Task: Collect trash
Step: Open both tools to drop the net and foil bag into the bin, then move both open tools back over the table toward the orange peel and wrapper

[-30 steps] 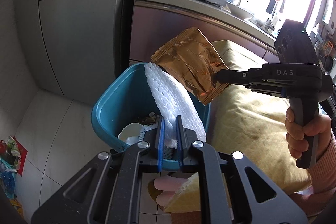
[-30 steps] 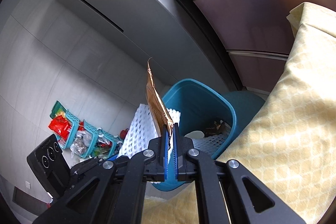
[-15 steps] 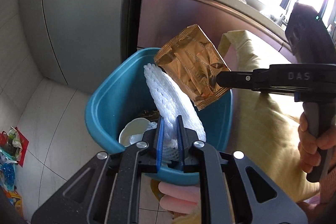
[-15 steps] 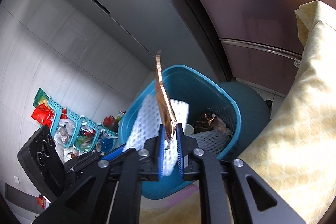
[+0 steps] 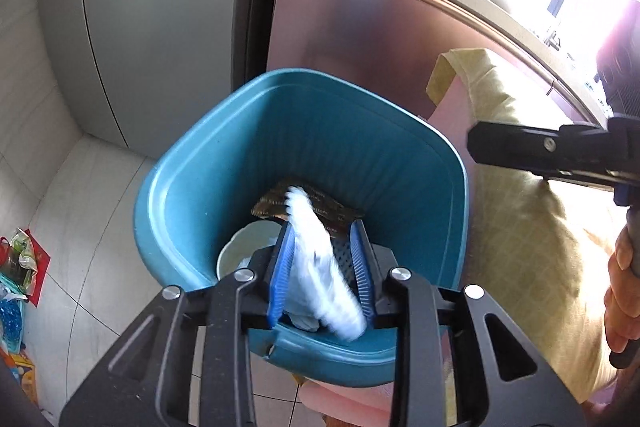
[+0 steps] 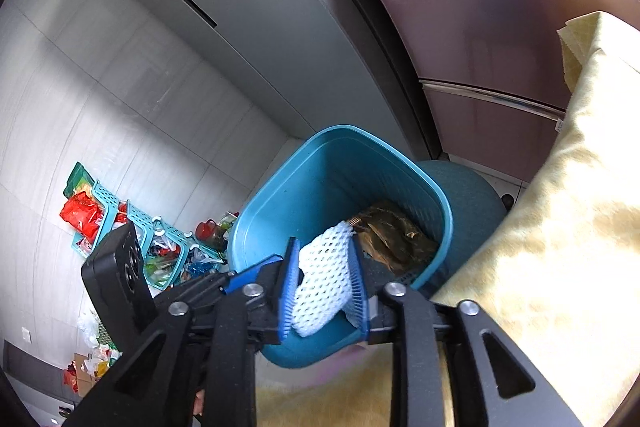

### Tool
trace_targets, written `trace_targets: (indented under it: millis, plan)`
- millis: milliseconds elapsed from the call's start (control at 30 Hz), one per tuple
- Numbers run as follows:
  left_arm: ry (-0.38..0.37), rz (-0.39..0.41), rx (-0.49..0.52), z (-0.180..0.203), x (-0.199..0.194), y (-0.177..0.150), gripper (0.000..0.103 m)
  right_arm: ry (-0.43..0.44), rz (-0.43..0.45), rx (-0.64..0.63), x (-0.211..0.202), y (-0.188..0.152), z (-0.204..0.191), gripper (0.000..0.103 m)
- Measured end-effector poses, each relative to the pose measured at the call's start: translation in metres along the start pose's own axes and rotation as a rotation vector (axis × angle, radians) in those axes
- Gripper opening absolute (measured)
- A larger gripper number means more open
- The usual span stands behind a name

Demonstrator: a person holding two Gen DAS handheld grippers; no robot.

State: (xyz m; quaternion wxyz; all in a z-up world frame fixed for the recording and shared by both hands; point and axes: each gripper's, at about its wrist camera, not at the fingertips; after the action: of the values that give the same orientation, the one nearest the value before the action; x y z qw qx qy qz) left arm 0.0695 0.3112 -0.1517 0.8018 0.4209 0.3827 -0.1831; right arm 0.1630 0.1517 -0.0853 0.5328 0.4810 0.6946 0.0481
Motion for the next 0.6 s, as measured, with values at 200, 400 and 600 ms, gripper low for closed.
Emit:
trace_targets:
  millis: [200,400,600]
  plan:
    - [-0.012,0.090,0.027,0.013,-0.030,0.001,0.044,-0.009,0.052,-0.030,-0.033,-0.012,-0.002,0.030]
    - [-0.068,0.163,0.117,0.047,-0.065,-0.002,0.048,-0.046,0.142,-0.066,-0.090,-0.030,0.000,0.038]
    - [-0.215,0.182,0.253,0.104,-0.095,-0.019,0.051,-0.135,0.229,-0.043,-0.158,-0.069,0.020,0.041]
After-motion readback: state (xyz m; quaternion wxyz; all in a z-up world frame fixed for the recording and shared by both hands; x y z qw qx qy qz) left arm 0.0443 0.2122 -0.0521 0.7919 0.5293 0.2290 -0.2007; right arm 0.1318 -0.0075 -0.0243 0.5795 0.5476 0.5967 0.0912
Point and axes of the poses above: each gripper's, at about its wrist camera, not at the fingertips, and x roughly the way its jaws point, z to its right, y to its top, and after that the axes turned 14 degrees about -x, right-handed
